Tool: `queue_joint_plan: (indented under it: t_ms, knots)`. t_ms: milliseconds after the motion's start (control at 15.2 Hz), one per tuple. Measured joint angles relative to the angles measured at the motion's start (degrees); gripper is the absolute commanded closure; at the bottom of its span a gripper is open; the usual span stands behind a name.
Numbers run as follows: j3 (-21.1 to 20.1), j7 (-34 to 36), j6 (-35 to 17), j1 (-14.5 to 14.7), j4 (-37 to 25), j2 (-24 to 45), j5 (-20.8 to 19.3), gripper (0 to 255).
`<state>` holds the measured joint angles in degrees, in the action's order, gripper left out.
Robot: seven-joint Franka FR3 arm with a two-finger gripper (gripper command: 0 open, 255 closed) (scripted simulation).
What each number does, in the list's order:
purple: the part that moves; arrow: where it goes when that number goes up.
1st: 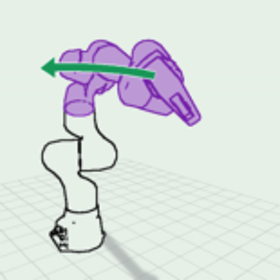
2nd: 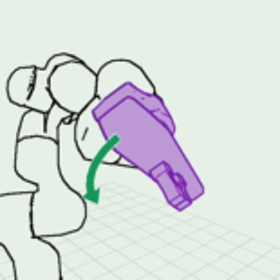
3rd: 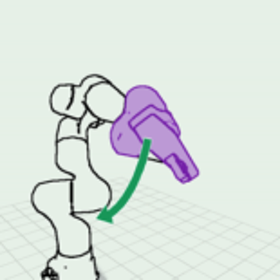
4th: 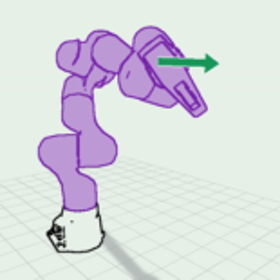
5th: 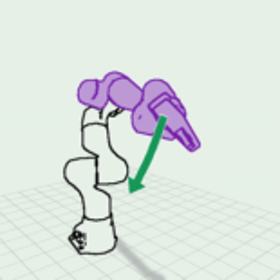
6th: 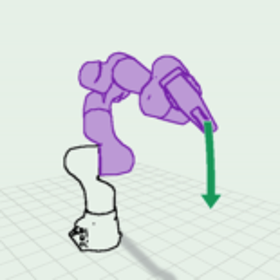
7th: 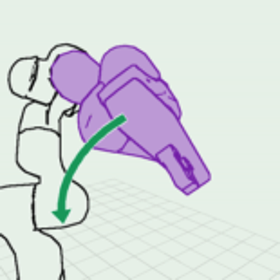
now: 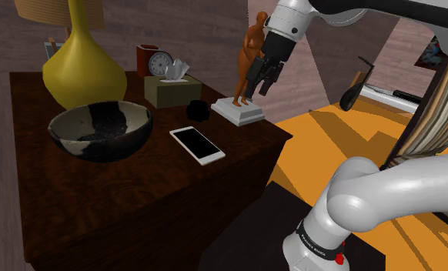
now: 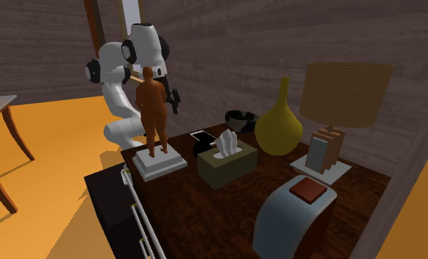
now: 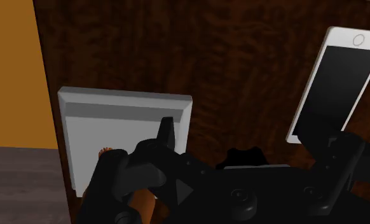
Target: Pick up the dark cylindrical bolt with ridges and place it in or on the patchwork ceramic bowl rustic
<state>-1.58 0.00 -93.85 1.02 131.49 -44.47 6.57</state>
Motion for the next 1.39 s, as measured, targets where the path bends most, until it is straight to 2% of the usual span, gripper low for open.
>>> queue_joint_plan:
  t_ms: [198, 660, 990, 1386]
  knots:
    - [-0.1, -1.7, -1.2, 0.7, -1.2, 3.0, -0.3, 0]
    - [-0.4, -11.2, -6.1, 3.7, -9.3, 19.6, -2.5, 0]
    - [-1.6, -16.9, -7.3, 5.7, -16.7, 30.9, -4.3, 0]
    - [-1.8, -18.3, -11.6, 5.9, -14.8, 33.7, -4.7, 0]
